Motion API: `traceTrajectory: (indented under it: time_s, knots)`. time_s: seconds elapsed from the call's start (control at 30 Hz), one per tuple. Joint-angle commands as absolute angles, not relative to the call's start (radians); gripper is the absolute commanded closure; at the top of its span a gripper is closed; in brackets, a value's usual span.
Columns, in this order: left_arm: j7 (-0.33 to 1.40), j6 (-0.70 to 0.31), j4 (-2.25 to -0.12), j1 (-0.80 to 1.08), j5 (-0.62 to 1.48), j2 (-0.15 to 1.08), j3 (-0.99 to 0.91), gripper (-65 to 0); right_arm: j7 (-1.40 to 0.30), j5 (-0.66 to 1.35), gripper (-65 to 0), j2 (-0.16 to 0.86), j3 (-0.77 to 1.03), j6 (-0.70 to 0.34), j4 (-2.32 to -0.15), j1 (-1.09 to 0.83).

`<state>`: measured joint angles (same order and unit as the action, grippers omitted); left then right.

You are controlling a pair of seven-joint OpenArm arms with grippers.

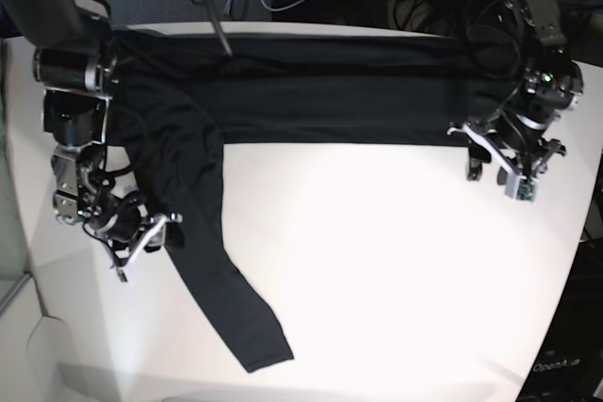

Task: Fold the T-shirt properly
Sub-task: 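Move the right gripper to the hanging sleeve and grasp it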

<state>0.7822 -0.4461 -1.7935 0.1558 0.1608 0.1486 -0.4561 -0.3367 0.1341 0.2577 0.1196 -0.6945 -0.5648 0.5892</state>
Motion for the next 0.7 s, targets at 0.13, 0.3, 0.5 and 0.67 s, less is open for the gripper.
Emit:
traceTrajectory:
  time_s: [0.13,0.3,0.5,0.67]
  knots:
    - [0.756,-0.446,-1.813,0.160,0.171,0.157,-0.460,-29.3,-0.254,0.147,-31.9,0.269,0.122,-0.698,-0.579,0.615]
    - [0.756,-0.446,-1.813,0.160,0.171,0.157,-0.460,-29.3,-0.245,0.147,-31.9,0.268,0.122,-0.698,-0.578,0.598]
    - [0.756,-0.446,-1.813,0.162,0.171,0.157,-0.460,-29.3,-0.214,0.147,-31.9,0.268,0.120,-0.698,-0.576,0.568]
    - [0.756,-0.446,-1.813,0.173,0.168,0.157,-0.460,-29.3,-0.197,0.147,-31.7,0.268,0.122,-0.698,-0.576,0.541]
